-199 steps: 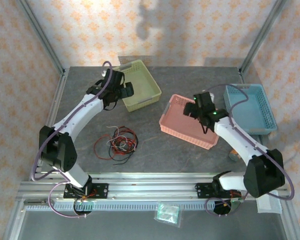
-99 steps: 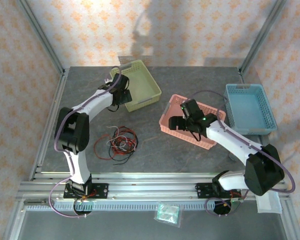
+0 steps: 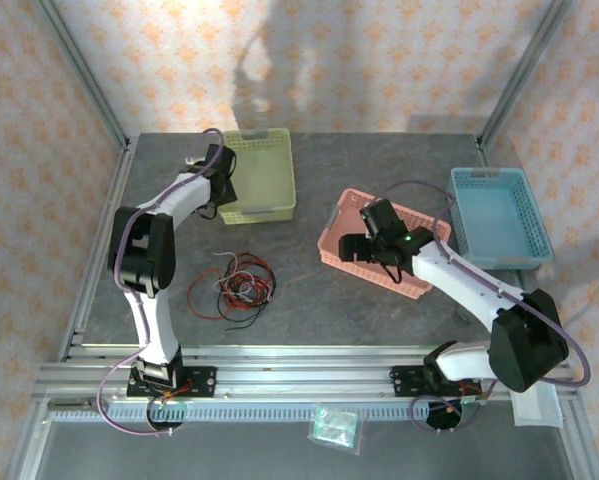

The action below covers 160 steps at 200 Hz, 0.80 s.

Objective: Untangle the cables

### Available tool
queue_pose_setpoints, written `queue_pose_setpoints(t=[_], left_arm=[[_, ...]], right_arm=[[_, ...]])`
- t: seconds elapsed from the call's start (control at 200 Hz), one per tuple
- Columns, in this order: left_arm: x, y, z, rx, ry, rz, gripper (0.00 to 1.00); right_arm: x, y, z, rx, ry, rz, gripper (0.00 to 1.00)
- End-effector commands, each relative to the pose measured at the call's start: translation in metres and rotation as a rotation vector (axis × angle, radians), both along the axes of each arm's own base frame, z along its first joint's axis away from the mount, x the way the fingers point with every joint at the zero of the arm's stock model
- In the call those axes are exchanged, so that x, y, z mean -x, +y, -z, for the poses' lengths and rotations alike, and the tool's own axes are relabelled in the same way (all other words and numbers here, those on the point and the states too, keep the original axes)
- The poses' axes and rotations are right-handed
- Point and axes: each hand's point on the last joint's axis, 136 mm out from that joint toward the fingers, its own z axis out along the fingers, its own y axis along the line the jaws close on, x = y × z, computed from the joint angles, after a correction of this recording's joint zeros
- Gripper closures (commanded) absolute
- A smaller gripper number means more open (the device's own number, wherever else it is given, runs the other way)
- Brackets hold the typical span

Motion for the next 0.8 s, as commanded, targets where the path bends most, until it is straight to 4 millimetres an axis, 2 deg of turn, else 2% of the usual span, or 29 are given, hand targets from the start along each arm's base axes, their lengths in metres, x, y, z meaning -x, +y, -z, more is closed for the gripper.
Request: queue_pose_setpoints(t=[0.0,0.035,0.05,0.115,0.205,0.32,0.501,0.611,0.796], left_arm=[[0.010,0.016,-0.014,-0.019,-0.006,-0.009,0.07],[0.010,0.015,-0.011,-0.004,-0.007,-0.006,0.06],[0.009,0.015,-0.022,0.007,-0.037,-0.001,0.06],[0.006,0.007,-0.028,0.059,-0.078,0.031,0.04],[0.002,-0.010,-0.036,0.146,-0.142,0.086,0.00],[0.003,-0.025,-0.043,0.225,-0.203,0.138,0.00],[0.014,-0.026,-0.031,0.231,-0.178,0.144,0.00],[0.021,-0.025,-0.025,0.235,-0.169,0.137,0.00],[0.028,-0.028,-0.025,0.263,-0.178,0.137,0.00]], right_arm=[[0.013,0.009,-0.001,-0.002,0.006,-0.077,0.12],[0.016,0.014,0.000,-0.003,0.007,-0.101,0.12],[0.017,0.015,0.000,0.000,0.004,-0.111,0.12],[0.022,0.018,0.005,0.022,0.006,-0.143,0.13],[0.021,0.010,0.017,0.088,0.027,-0.110,0.15],[0.019,0.000,0.028,0.153,0.044,-0.067,0.18],[0.022,0.003,0.049,0.181,0.109,-0.090,0.18],[0.018,0.003,0.053,0.191,0.107,-0.092,0.27],[-0.005,0.013,0.046,0.190,0.057,-0.070,0.51]])
